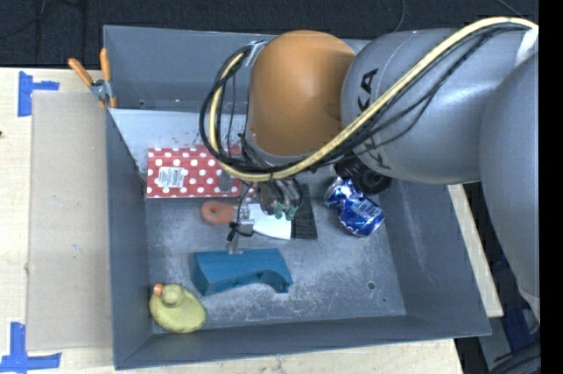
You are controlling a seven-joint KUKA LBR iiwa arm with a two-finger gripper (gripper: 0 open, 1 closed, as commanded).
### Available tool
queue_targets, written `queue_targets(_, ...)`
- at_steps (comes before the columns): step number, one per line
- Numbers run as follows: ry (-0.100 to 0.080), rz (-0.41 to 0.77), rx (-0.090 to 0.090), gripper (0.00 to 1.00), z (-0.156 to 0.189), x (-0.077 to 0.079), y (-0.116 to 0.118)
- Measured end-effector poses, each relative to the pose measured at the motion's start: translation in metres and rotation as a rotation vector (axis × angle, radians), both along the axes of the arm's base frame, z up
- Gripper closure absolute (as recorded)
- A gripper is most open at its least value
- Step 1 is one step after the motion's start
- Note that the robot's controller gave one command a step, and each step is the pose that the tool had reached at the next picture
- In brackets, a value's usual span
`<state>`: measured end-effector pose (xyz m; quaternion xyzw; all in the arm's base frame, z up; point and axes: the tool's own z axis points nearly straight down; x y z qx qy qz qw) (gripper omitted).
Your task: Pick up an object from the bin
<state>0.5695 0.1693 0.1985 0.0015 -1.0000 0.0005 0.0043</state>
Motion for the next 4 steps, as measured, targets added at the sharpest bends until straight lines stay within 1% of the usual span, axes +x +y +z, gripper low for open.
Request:
queue_targets(1,-0.007,-0.004,0.001,0.00,0.005,0.001,-0.001)
queue_targets(2,0.000,0.008,-0.001,0.00,0.055,0.004,0.001)
queue_targets(3,-0.014,0.004,0.003,0.00,0.085,0.008,0.000)
queue_targets(4,0.004,-0.013,-0.001,0.00,0.110,0.022,-0.016)
